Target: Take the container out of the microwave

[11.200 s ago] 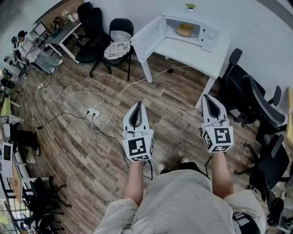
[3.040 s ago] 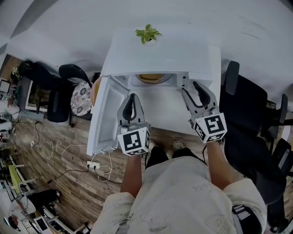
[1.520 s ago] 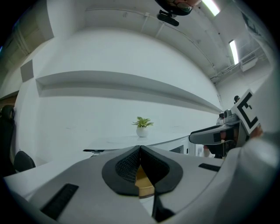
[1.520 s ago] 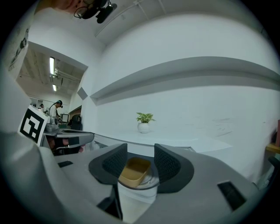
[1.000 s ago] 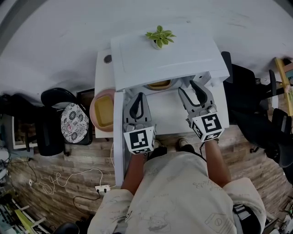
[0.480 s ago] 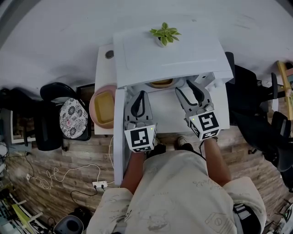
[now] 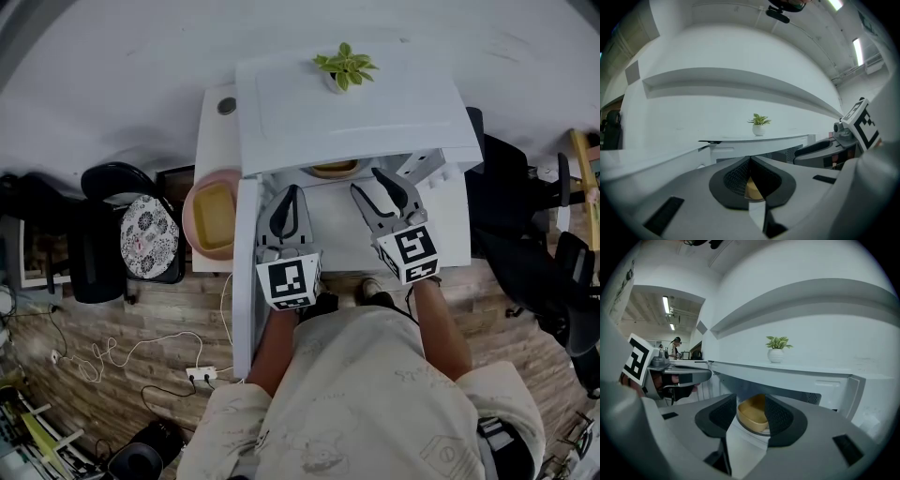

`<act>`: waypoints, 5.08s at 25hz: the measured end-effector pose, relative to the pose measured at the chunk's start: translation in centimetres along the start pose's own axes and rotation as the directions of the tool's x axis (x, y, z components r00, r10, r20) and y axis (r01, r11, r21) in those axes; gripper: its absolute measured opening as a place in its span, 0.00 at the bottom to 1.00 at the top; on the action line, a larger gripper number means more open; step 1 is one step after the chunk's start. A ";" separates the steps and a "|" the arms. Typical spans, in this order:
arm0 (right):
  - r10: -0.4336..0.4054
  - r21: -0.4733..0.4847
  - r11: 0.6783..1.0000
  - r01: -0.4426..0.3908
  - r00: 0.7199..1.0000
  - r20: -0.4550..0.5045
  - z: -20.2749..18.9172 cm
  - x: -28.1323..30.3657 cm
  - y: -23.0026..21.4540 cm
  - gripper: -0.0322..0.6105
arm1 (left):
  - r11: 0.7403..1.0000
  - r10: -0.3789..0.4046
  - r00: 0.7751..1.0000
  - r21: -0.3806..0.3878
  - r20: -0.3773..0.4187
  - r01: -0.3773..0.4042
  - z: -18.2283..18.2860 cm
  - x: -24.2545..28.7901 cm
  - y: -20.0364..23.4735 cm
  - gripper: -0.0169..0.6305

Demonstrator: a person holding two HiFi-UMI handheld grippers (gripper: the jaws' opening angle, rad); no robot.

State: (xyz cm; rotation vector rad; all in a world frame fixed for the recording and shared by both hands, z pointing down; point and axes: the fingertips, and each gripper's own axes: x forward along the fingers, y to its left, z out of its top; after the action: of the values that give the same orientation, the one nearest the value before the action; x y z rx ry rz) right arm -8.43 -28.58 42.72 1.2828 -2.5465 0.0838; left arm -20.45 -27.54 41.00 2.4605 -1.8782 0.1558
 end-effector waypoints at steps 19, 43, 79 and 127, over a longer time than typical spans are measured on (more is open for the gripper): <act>0.026 -0.080 0.996 -0.034 0.995 -0.098 -1.8 2.1 0.7 0.35 | 1.000 -0.004 1.000 -0.004 -0.022 0.004 -1.1 0.2 0.1 0.04; 0.077 -0.271 0.951 -0.148 0.964 -0.254 -4.3 5.3 2.2 0.35 | 1.000 -0.006 0.999 0.005 -0.035 0.006 -1.8 0.4 0.0 0.04; -0.004 -0.587 0.738 -0.333 0.867 -0.497 -8.5 8.9 3.0 0.30 | 0.999 -0.029 0.999 0.031 -0.029 0.030 -0.7 0.7 -0.9 0.04; -0.079 -0.696 0.598 -0.397 0.835 -0.545 -9.5 9.0 2.2 0.10 | 0.998 -0.030 0.999 0.045 -0.018 0.031 -0.4 0.5 -1.0 0.04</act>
State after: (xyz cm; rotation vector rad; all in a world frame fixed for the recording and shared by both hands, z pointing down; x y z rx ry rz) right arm -13.01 -32.55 54.50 0.5327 -1.8127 -0.5384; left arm -19.33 -27.74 41.45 2.5075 -1.8492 0.2203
